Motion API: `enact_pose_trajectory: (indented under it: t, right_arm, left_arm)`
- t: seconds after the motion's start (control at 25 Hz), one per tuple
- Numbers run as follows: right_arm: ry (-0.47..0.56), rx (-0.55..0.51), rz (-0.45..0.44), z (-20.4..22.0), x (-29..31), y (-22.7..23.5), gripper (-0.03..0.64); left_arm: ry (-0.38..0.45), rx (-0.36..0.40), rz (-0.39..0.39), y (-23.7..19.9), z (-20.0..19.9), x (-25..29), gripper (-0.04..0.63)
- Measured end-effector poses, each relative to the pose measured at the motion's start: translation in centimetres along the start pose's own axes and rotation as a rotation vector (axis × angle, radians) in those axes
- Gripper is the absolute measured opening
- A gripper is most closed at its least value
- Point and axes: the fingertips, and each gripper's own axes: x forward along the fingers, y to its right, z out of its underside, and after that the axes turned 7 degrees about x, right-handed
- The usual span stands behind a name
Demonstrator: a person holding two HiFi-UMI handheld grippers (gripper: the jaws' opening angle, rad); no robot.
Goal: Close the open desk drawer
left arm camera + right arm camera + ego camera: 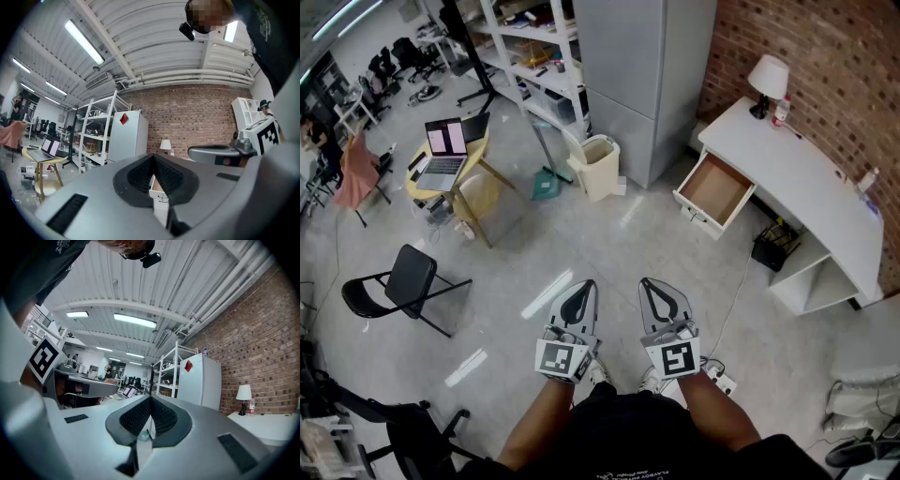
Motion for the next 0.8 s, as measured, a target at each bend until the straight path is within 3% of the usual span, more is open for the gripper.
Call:
enact_pose_trajectory:
  t: [0.44, 0.8]
  right_arm:
    - [0.012, -0.011, 0.022, 0.2, 0.4, -0.5, 0.028]
    - [0.002, 0.005, 0.138, 1.2, 1.5, -0.5, 0.029]
  left_arm:
    - [0.003, 0.015, 0.017, -0.4, 0.2, -0.1, 0.003]
    - [-0.008, 0.007, 0.106, -2.2, 1.5, 0.4, 0.003]
